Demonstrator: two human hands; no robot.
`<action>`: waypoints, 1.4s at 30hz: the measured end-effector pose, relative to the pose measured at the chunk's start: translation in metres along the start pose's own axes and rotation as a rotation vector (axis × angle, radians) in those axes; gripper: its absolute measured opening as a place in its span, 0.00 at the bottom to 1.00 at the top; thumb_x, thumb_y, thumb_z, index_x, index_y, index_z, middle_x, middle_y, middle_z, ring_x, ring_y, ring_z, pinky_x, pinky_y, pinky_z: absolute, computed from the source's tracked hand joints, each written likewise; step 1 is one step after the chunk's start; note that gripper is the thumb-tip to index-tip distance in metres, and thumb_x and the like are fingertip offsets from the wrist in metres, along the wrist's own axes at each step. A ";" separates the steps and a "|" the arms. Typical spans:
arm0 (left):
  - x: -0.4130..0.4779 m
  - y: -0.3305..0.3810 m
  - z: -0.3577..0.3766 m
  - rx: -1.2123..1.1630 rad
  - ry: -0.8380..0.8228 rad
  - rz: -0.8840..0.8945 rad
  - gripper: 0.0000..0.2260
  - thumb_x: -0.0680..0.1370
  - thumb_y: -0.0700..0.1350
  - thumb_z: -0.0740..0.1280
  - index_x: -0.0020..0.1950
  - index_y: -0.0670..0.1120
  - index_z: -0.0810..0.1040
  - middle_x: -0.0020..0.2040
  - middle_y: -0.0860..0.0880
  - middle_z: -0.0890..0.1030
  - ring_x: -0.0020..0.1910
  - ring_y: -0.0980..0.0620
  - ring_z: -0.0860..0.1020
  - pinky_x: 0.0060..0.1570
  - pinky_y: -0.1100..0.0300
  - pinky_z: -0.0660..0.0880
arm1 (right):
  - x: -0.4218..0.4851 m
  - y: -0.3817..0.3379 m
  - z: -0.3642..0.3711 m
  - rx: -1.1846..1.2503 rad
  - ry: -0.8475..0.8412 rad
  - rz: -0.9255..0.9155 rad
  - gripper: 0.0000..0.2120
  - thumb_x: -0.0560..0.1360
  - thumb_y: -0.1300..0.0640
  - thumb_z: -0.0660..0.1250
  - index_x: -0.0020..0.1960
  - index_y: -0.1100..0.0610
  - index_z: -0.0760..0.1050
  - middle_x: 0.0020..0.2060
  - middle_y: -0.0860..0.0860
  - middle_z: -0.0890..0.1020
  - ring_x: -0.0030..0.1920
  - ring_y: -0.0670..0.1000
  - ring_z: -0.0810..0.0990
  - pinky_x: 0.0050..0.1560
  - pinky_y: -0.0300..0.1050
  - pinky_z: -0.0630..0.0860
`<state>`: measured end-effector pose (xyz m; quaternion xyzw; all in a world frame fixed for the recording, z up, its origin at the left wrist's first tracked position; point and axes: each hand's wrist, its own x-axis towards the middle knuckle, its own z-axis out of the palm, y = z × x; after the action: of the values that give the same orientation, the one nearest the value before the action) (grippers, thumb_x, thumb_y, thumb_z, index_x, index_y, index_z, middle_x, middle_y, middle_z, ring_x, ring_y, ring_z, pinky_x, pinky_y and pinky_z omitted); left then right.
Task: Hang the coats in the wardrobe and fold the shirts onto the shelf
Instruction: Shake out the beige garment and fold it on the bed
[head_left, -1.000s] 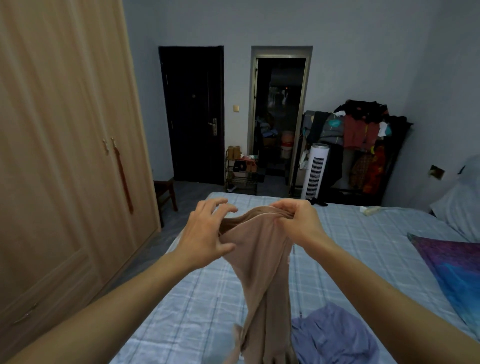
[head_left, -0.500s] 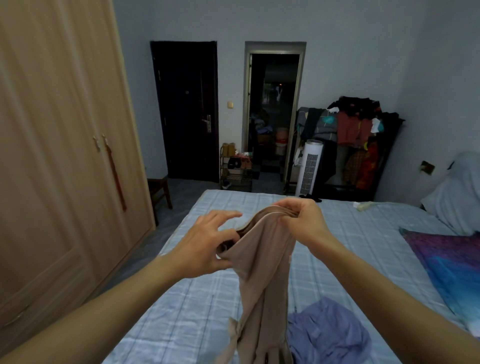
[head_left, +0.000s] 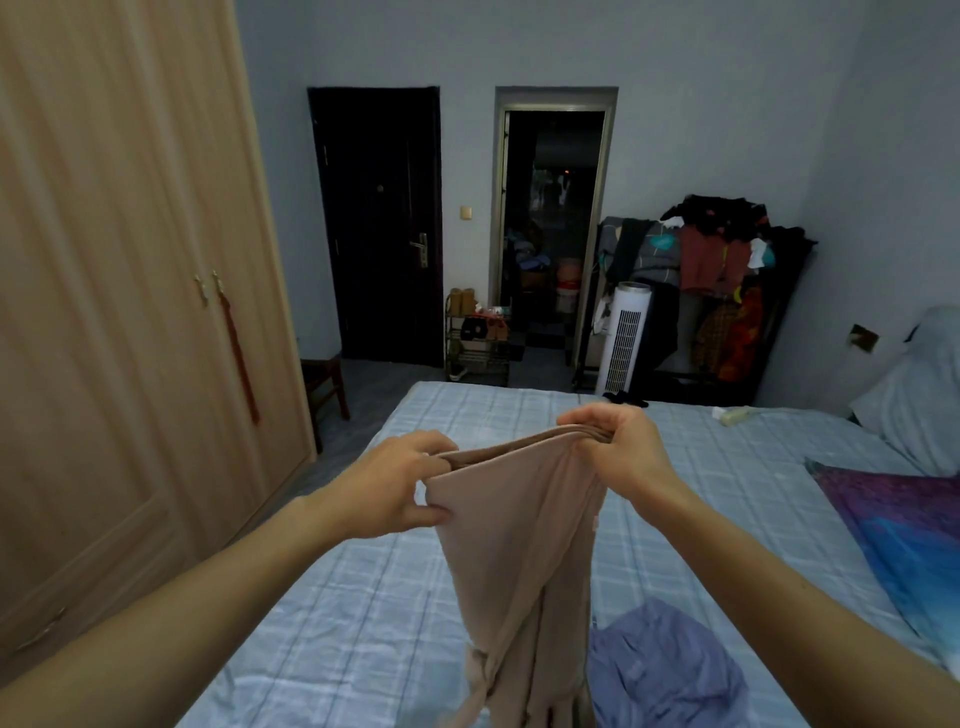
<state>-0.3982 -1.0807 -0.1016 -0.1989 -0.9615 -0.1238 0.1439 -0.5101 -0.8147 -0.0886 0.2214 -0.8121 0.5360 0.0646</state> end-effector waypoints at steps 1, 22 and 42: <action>0.001 0.002 -0.004 -0.110 0.033 0.000 0.09 0.71 0.50 0.77 0.45 0.47 0.82 0.56 0.54 0.78 0.53 0.55 0.77 0.50 0.54 0.76 | 0.001 0.001 -0.003 0.002 0.012 0.000 0.18 0.72 0.71 0.66 0.45 0.50 0.84 0.40 0.43 0.85 0.42 0.37 0.83 0.42 0.31 0.77; 0.099 0.028 -0.155 -0.463 0.642 -0.158 0.07 0.72 0.38 0.75 0.45 0.49 0.83 0.41 0.46 0.84 0.43 0.46 0.83 0.46 0.42 0.81 | 0.065 -0.091 -0.082 -0.229 0.385 -0.411 0.03 0.74 0.58 0.73 0.43 0.53 0.81 0.33 0.44 0.80 0.36 0.37 0.77 0.34 0.28 0.71; 0.100 0.050 -0.191 -0.782 0.743 -0.094 0.10 0.76 0.42 0.72 0.50 0.36 0.79 0.43 0.45 0.82 0.40 0.54 0.79 0.37 0.63 0.77 | 0.064 -0.133 -0.109 -0.013 0.382 -0.491 0.04 0.74 0.60 0.73 0.47 0.54 0.79 0.39 0.49 0.83 0.40 0.49 0.83 0.41 0.42 0.80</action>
<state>-0.4216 -1.0577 0.1171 -0.1371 -0.7359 -0.5406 0.3839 -0.5248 -0.7784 0.0906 0.3057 -0.7109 0.5312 0.3449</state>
